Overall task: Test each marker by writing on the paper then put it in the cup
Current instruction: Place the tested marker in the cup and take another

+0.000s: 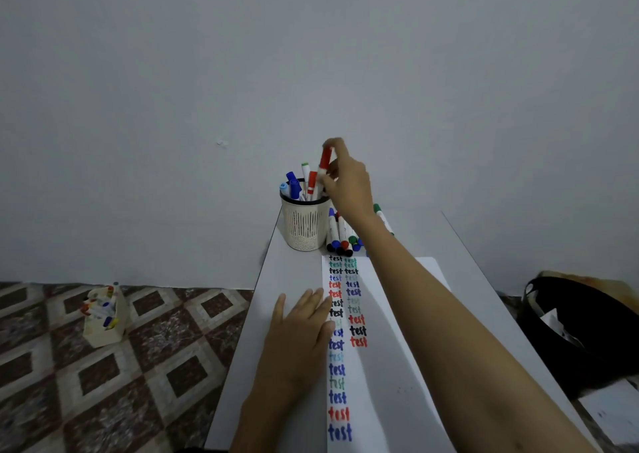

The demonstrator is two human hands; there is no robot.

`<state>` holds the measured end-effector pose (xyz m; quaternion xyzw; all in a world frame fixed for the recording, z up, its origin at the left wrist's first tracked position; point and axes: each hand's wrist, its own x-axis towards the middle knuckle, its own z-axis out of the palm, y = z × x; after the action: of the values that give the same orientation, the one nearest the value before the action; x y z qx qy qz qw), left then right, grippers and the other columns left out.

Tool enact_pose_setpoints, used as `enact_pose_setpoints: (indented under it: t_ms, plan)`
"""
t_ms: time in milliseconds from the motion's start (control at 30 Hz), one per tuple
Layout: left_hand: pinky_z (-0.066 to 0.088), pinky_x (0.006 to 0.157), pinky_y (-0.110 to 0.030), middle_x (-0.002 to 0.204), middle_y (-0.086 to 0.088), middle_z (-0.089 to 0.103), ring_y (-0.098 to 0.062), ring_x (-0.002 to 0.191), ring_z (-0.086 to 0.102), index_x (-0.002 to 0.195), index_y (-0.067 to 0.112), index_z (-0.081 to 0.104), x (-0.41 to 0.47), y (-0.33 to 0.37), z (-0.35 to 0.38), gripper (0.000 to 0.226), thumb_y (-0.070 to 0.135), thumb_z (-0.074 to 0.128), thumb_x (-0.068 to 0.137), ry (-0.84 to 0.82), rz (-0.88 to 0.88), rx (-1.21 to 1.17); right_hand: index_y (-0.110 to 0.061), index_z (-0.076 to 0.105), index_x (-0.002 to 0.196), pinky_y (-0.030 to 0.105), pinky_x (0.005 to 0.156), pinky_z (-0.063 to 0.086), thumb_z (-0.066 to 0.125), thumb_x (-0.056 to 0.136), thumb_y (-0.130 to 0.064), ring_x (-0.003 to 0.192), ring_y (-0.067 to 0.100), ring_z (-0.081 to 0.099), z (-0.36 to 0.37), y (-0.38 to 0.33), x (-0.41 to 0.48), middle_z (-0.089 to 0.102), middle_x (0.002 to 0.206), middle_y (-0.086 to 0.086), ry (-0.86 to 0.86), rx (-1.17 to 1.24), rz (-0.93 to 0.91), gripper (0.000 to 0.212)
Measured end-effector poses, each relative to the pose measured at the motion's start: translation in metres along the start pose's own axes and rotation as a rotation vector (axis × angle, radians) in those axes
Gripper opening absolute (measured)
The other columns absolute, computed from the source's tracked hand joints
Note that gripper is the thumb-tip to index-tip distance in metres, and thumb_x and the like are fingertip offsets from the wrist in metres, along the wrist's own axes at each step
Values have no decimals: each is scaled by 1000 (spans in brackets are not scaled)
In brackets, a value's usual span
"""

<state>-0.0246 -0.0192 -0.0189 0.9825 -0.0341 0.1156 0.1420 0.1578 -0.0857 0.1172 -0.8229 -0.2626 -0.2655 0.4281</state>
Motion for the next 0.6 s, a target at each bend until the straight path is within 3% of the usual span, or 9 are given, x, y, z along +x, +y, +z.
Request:
enact_pose_setpoints:
  t_ms: [100, 167, 267, 333, 500, 600]
  plan:
    - [-7, 115, -39, 153, 9, 19, -4, 140, 10, 145, 25, 20, 1, -1, 1, 57, 42, 6, 92, -11, -2, 7, -16, 64, 104, 31, 66, 44, 56, 86, -6, 93, 22, 55, 9, 11, -7, 64, 89, 7, -139, -203, -36, 21]
    - [-8, 115, -39, 153, 9, 18, -3, 140, 10, 145, 26, 20, 0, 0, 0, 54, 42, 8, 95, -15, -12, -9, -15, 71, 100, 27, 70, 38, 54, 90, -7, 97, 18, 49, 8, 19, -9, 61, 94, 8, -140, -173, -39, 21]
    - [-9, 115, -38, 153, 9, 17, -2, 140, 9, 145, 26, 19, -1, 0, -1, 48, 38, 15, 99, -17, -12, -39, -16, 67, 111, 27, 79, 47, 49, 92, -3, 98, 15, 53, -4, 35, -13, 59, 106, 5, 76, -15, 99, 28]
    - [-9, 115, -38, 153, 9, 18, -2, 140, 9, 145, 26, 20, -1, 0, -1, 51, 41, 13, 97, -17, -9, -48, -14, 62, 117, 27, 79, 49, 48, 88, 5, 102, 18, 56, -17, 55, -20, 57, 116, 8, 149, -43, 279, 38]
    - [-9, 115, -37, 152, 10, 19, -1, 139, 9, 144, 27, 21, -1, 0, -1, 59, 43, 7, 89, -14, -16, -75, -19, 63, 122, 40, 85, 47, 55, 91, -14, 113, 34, 49, -37, 118, -57, 55, 120, 15, -214, -404, 534, 33]
    - [-10, 115, -36, 152, 11, 19, -1, 139, 9, 144, 27, 21, -1, 0, -1, 55, 42, 10, 93, -8, -18, -87, -17, 71, 110, 35, 72, 44, 60, 90, -18, 102, 32, 52, -35, 130, -75, 63, 106, 13, -192, -419, 444, 23]
